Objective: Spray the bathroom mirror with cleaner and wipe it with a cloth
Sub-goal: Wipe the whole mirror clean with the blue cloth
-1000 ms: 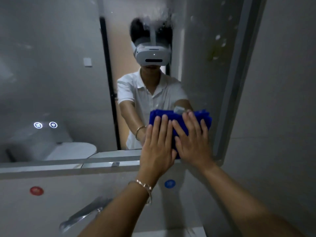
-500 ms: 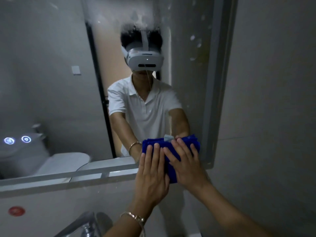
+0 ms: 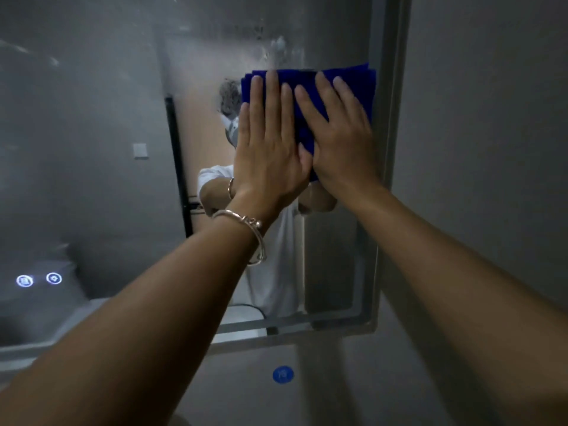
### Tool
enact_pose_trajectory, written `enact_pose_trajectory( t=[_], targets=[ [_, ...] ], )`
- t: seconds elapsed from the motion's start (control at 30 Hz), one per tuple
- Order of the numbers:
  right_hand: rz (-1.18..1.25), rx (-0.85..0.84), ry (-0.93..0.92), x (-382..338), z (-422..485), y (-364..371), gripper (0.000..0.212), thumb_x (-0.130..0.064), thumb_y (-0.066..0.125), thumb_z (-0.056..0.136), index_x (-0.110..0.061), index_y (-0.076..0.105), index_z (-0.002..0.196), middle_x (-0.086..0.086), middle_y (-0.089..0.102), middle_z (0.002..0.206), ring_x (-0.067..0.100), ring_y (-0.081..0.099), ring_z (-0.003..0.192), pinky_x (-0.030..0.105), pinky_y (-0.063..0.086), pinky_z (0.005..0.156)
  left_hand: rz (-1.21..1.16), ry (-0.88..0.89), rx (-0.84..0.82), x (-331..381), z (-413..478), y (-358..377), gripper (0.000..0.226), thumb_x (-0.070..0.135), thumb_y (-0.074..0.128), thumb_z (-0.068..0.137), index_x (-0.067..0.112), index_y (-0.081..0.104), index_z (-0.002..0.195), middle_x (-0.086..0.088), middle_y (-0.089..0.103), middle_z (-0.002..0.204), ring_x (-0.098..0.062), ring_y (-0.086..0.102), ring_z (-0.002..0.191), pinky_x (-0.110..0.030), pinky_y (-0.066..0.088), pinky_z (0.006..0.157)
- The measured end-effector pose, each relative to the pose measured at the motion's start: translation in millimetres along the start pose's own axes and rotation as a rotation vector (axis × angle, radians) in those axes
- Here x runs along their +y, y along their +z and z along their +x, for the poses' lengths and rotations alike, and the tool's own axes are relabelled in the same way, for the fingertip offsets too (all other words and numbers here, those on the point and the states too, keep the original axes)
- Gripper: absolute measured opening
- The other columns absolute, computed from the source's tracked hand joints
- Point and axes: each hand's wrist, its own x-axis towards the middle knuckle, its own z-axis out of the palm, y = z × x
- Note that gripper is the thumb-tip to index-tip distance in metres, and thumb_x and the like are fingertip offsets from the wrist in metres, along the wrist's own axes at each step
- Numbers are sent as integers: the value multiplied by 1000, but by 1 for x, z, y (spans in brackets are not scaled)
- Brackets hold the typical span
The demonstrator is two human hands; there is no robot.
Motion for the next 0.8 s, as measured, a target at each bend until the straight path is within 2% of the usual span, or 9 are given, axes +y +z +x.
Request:
enact_pose_trajectory(
  t=[0.1, 0.2, 0.3, 0.4, 0.5, 0.63, 0.8],
  targets=[
    [147, -76, 104, -6, -22, 5, 56, -34, 28, 95, -18, 30, 149, 13, 22, 157, 32, 14, 146, 44, 4, 115, 42, 78, 36, -4, -13, 10, 68, 38, 17, 94, 0, 0, 148, -22, 1, 156, -34, -1, 145, -44, 2, 119],
    [116, -38, 108, -6, -46, 12, 53, -32, 30, 97, -18, 31, 148, 14, 25, 156, 32, 16, 145, 43, 2, 116, 17, 119, 74, -1, -31, 21, 66, 35, 23, 94, 0, 7, 148, -23, 10, 155, -36, 8, 144, -46, 7, 118],
    [51, -14, 107, -1, -81, 21, 47, -34, 26, 102, -21, 26, 147, 15, 28, 154, 29, 17, 143, 38, -2, 118, 2, 162, 73, 11, -58, 32, 64, 34, 23, 95, 0, 8, 148, -23, 14, 154, -37, 12, 143, -47, 11, 118],
    [0, -27, 106, 2, -118, 25, 46, -37, 18, 103, -21, 23, 146, 14, 26, 153, 29, 19, 142, 41, 3, 118, -14, 173, 39, 25, -89, 45, 62, 34, 20, 97, 3, 3, 148, -21, 9, 155, -36, 8, 144, -47, 11, 118],
    [-28, -42, 81, 5, -164, 29, 47, -36, 22, 103, -23, 19, 148, 11, 20, 151, 30, 20, 141, 43, 8, 118, -78, 161, 19, 42, -128, 62, 61, 34, 22, 98, 4, 4, 148, -17, 2, 155, -35, 6, 144, -46, 8, 118],
    [-47, -90, 81, 4, -238, 31, 56, -35, 27, 104, -25, 4, 153, 14, 22, 150, 33, 22, 140, 47, 14, 118, -81, 203, -73, 60, -189, 87, 63, 36, 29, 98, 4, 10, 149, -16, -2, 156, -33, -2, 145, -45, 4, 119],
    [-34, -129, 122, -6, -300, 35, 46, -32, 29, 103, -20, 18, 147, 17, 28, 146, 36, 24, 138, 50, 22, 114, -84, 259, -99, 75, -244, 112, 63, 33, 32, 96, 4, 12, 148, -18, -6, 157, -33, -1, 145, -45, 1, 119]
  ],
)
